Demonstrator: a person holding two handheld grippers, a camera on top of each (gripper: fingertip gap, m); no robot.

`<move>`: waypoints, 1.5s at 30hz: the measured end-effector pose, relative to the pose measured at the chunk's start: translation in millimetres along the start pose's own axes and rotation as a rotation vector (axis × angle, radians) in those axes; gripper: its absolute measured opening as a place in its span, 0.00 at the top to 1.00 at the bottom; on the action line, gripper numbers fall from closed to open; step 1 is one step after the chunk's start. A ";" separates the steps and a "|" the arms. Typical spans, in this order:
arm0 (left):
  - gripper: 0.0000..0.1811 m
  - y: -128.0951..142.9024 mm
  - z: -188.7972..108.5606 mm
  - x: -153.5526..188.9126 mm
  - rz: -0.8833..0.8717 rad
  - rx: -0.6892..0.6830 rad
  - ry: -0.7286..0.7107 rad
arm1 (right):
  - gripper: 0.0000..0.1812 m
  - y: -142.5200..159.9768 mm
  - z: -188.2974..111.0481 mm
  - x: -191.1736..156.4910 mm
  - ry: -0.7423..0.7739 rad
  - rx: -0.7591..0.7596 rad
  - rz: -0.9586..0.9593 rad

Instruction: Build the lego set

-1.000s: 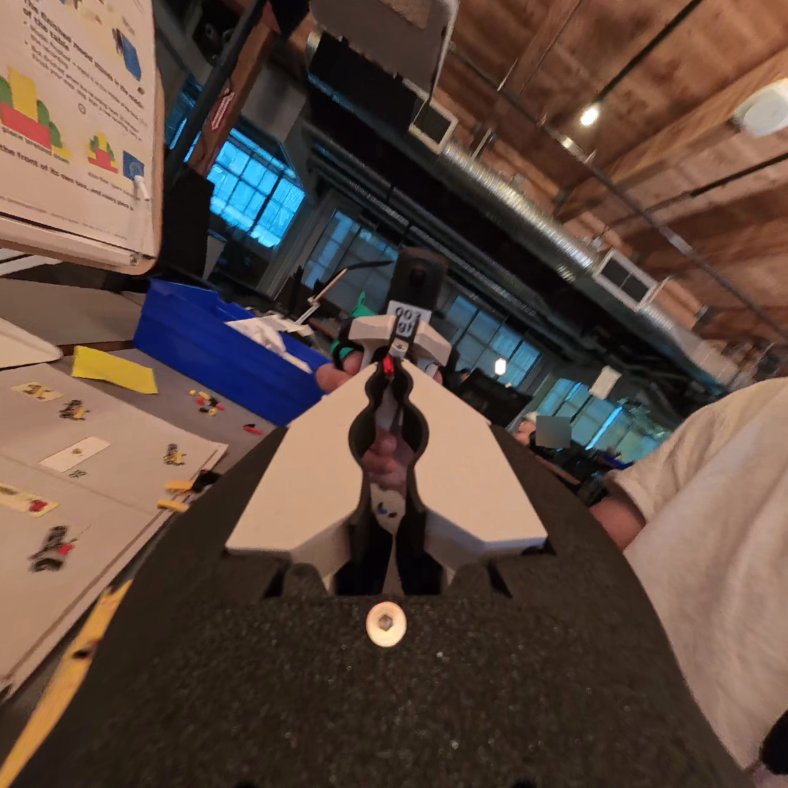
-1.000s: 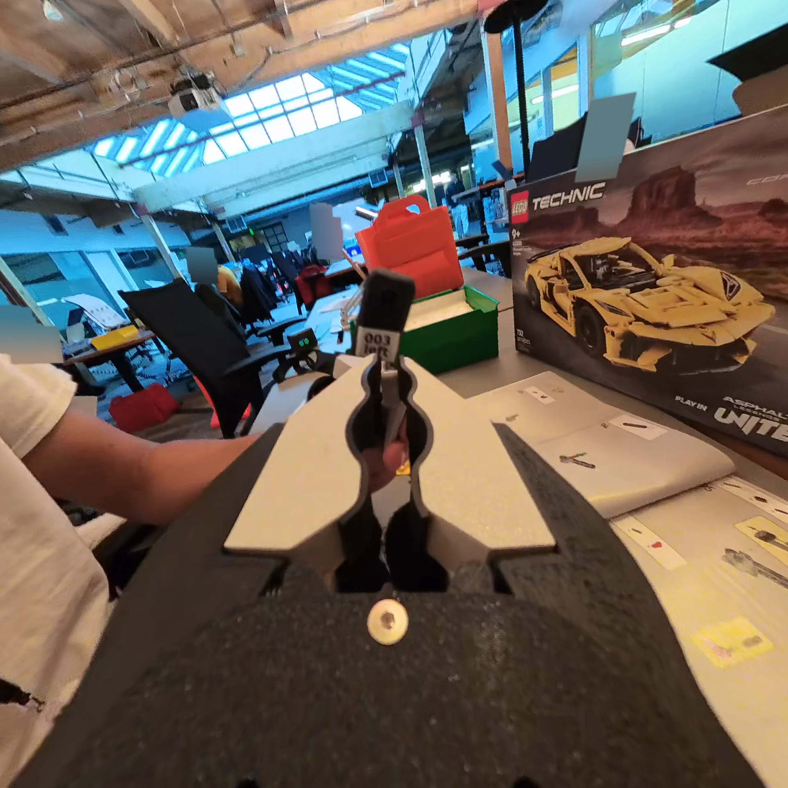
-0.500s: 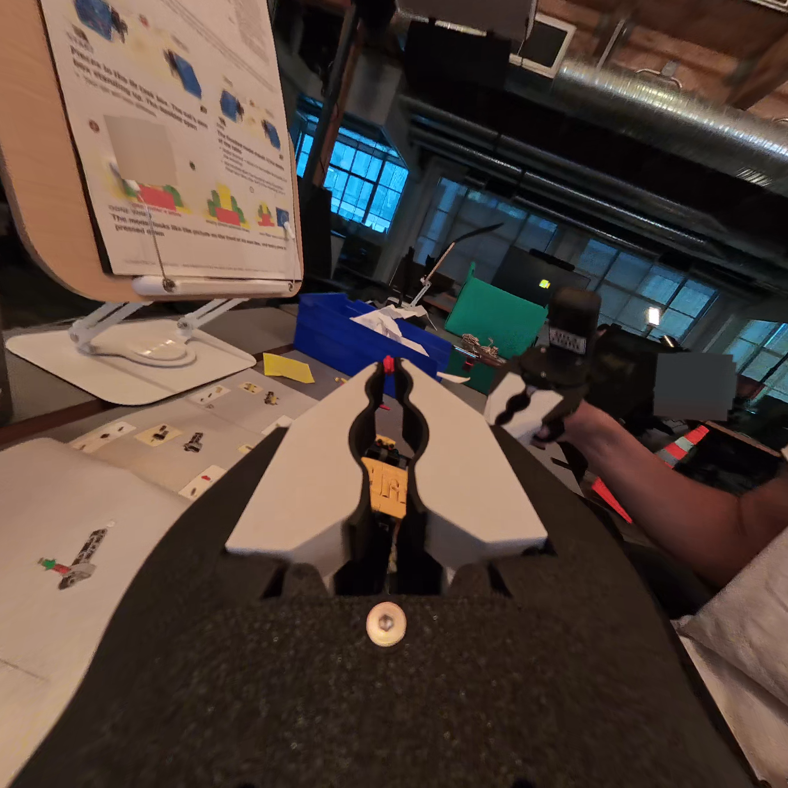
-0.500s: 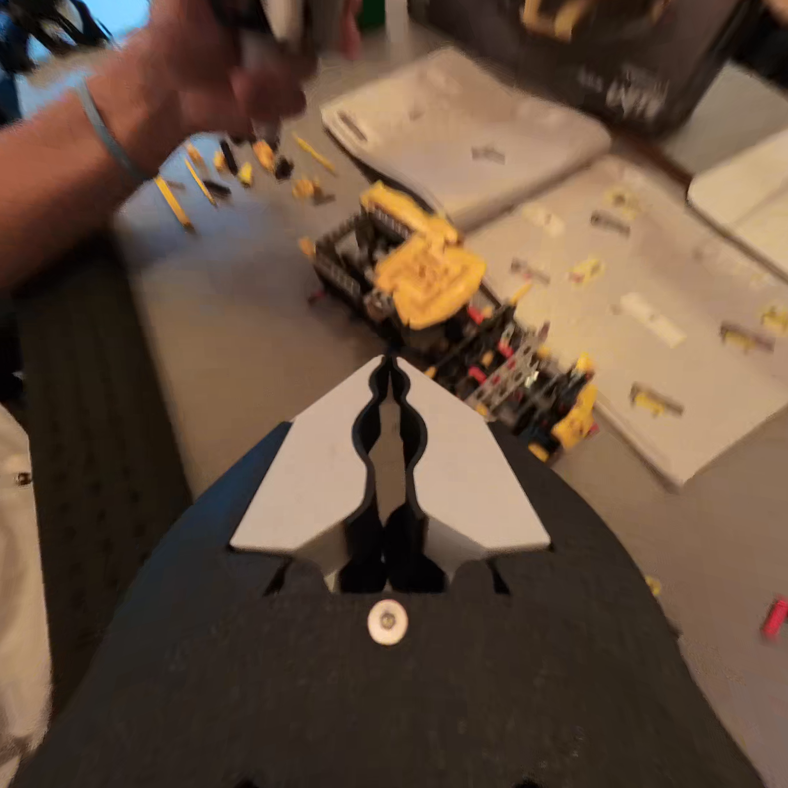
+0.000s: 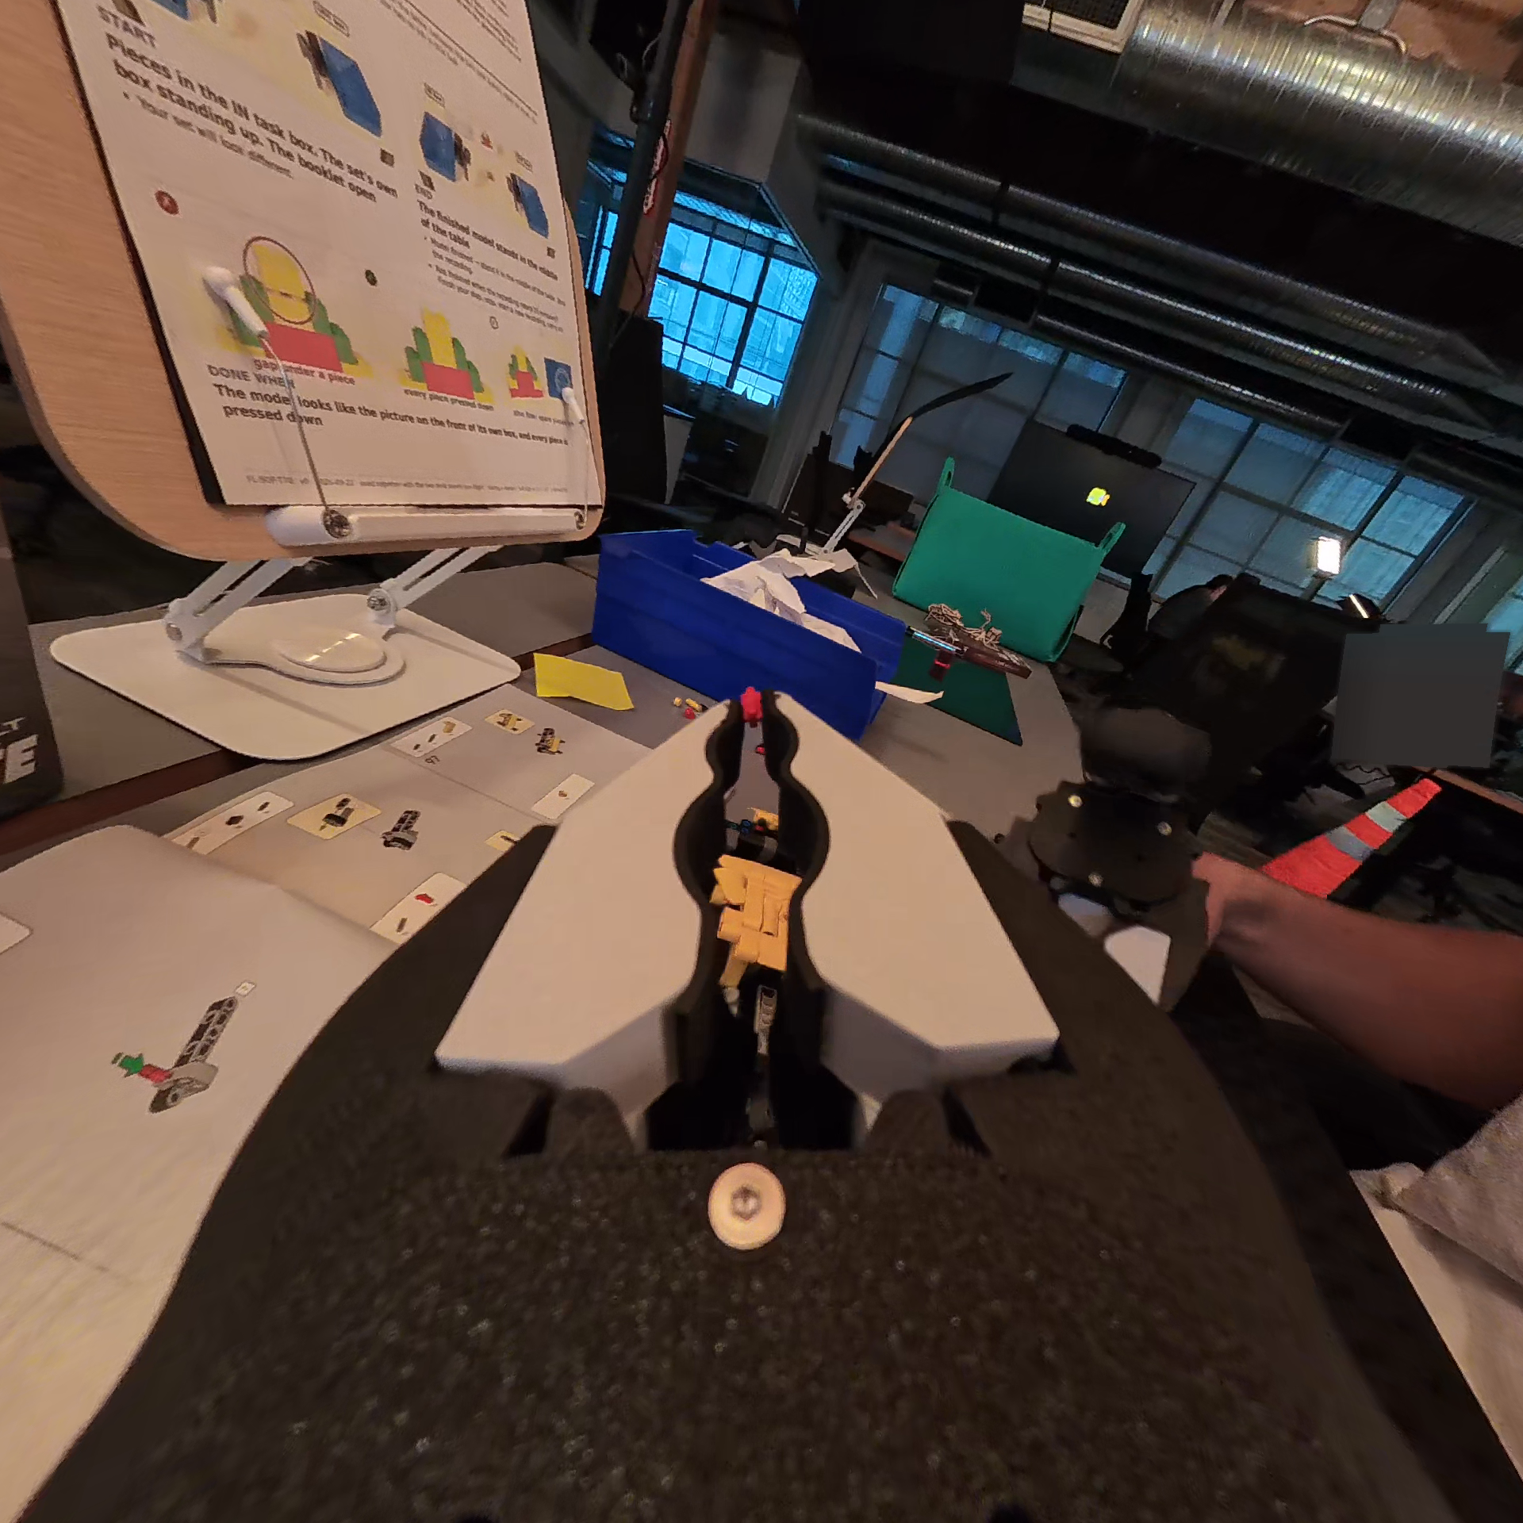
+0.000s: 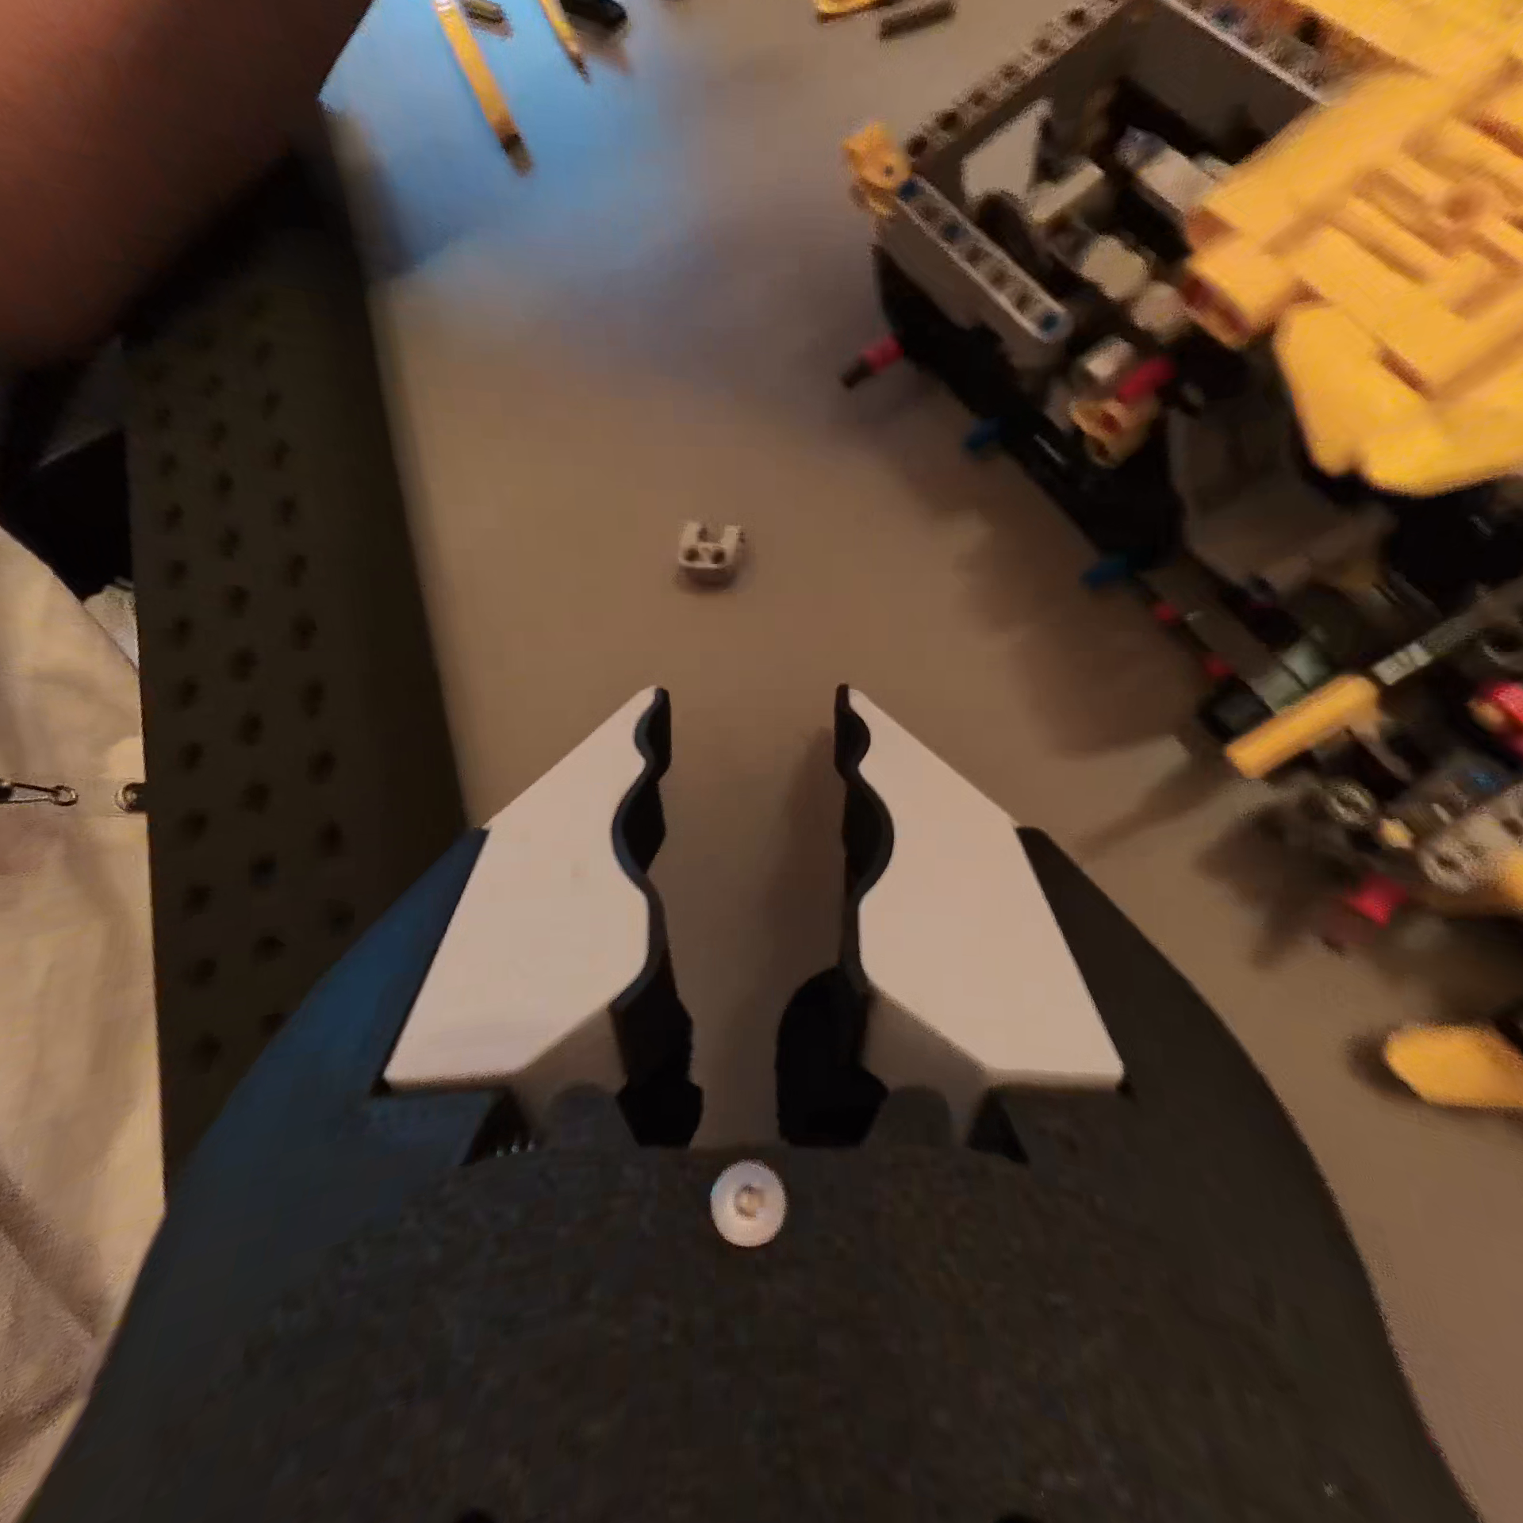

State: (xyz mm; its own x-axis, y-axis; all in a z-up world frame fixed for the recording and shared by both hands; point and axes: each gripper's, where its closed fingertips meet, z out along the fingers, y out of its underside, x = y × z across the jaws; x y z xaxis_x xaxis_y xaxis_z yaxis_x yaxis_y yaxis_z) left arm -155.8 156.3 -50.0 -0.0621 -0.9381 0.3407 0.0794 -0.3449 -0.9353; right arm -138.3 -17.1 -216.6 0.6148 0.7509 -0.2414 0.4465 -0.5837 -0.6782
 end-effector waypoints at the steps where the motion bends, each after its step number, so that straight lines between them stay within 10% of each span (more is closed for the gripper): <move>1: 0.98 -1.1 -1.3 -0.5 -0.002 0.004 -0.001 | 0.80 -3.0 6.5 -5.8 -0.007 -0.001 -0.028; 19: 0.98 -23.9 -25.5 -11.2 -0.007 0.073 -0.044 | 0.85 -13.1 35.3 -37.4 -0.122 -0.030 -0.089; 33: 0.98 -39.8 -84.3 -57.7 0.031 0.102 -0.238 | 0.81 -23.5 39.4 -22.1 -0.035 0.012 -0.744; 45: 0.98 -51.1 -114.2 -73.8 0.038 0.147 -0.321 | 0.88 -14.8 40.0 -20.8 -0.082 -0.061 -0.637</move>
State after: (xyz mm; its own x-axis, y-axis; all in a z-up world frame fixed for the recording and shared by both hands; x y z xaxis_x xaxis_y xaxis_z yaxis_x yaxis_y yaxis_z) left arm -268.9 246.6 -38.3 0.2579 -0.9040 0.3408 0.2198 -0.2886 -0.9319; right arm -183.7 -11.7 -229.3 0.1663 0.9759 0.1412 0.7451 -0.0306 -0.6662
